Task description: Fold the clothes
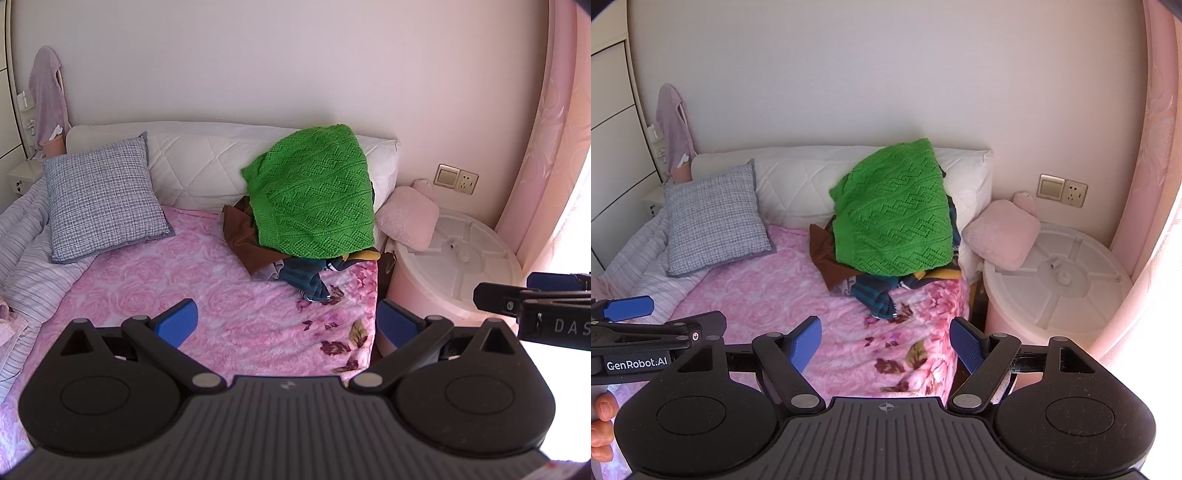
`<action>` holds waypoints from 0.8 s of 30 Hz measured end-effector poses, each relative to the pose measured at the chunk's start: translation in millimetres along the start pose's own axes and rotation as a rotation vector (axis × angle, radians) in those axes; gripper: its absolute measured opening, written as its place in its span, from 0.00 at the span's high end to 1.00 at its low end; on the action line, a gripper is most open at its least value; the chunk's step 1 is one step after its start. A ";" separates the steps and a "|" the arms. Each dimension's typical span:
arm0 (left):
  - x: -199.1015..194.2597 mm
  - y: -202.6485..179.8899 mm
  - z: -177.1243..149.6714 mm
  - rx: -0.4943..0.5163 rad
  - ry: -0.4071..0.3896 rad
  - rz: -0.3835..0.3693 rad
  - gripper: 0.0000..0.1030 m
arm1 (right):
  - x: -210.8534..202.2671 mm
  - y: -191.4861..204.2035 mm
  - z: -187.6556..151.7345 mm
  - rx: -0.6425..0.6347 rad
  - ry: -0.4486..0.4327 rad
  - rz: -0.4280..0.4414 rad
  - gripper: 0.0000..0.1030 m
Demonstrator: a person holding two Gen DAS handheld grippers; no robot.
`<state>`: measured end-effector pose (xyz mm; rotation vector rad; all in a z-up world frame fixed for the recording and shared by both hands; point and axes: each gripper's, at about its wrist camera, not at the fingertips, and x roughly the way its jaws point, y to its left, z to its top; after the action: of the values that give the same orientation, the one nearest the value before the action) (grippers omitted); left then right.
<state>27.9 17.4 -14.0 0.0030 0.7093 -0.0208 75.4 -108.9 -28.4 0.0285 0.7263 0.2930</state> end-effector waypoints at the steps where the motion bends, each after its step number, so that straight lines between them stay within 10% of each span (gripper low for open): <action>1: 1.4 1.4 0.4 0.000 0.001 0.000 0.01 | 1.4 0.5 0.6 0.000 0.001 0.000 0.29; 24: 13.4 20.9 7.1 -0.006 0.013 -0.022 0.01 | 14.8 11.9 8.5 -0.019 0.021 -0.037 0.29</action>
<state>43.1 38.0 -17.4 -0.0105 0.7224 -0.0397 88.4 -92.8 -30.2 -0.0056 0.7439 0.2655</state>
